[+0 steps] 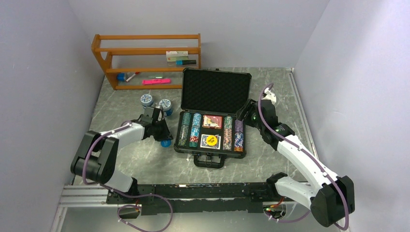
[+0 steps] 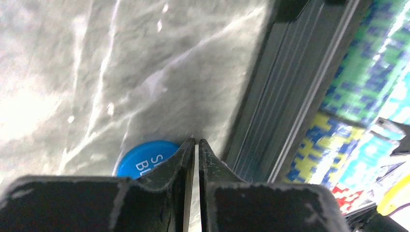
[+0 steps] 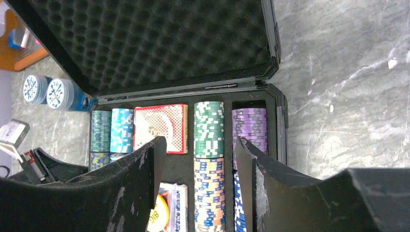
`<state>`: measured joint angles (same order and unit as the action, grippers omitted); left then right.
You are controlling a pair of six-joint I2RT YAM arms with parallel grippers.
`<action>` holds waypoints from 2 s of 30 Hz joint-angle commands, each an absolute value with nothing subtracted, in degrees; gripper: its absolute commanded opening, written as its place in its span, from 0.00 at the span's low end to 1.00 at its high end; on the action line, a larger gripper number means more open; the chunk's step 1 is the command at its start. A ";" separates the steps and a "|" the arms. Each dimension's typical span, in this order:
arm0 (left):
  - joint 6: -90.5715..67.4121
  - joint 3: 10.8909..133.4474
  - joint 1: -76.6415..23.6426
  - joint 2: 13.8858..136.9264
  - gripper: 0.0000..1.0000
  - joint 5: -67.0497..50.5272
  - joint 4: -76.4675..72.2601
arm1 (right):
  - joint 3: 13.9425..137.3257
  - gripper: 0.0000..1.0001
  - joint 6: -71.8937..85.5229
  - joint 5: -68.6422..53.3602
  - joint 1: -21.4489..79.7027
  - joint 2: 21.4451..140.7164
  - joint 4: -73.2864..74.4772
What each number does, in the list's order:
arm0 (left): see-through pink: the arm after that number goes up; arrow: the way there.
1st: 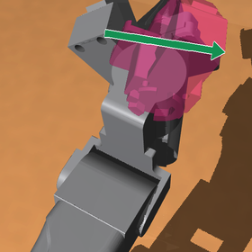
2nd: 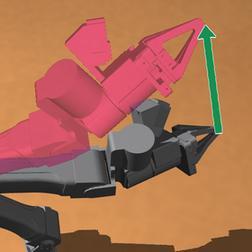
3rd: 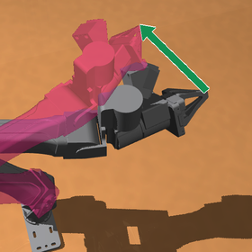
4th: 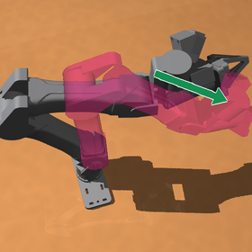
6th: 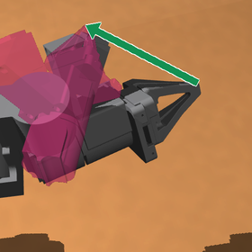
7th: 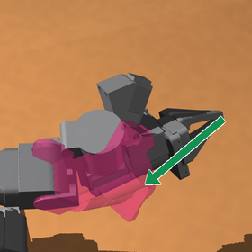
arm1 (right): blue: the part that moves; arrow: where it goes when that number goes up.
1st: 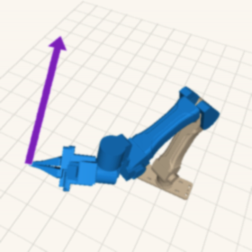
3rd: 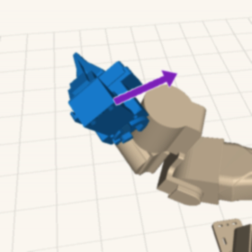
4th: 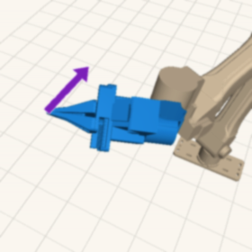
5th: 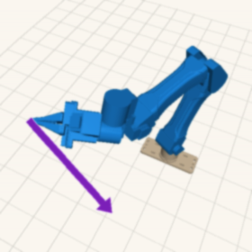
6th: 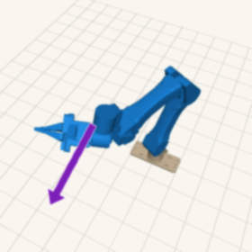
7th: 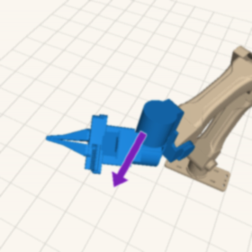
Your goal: Pack up texas hold em set
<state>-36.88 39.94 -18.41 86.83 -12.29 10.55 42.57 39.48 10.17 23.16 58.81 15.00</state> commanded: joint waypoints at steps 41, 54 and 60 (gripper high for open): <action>-36.51 37.84 -19.00 75.07 0.64 8.29 28.01 | 41.03 0.61 36.81 12.90 22.14 55.76 12.93; -36.11 38.58 -21.27 79.38 0.66 10.47 28.40 | 41.38 0.61 36.44 12.96 22.06 55.29 13.51; -36.96 38.45 -21.51 79.98 0.61 11.63 29.07 | 41.74 0.61 36.25 13.03 21.97 55.11 13.71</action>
<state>-36.38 38.68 -21.19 78.28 10.92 29.39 40.97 37.39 11.77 22.20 56.03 14.96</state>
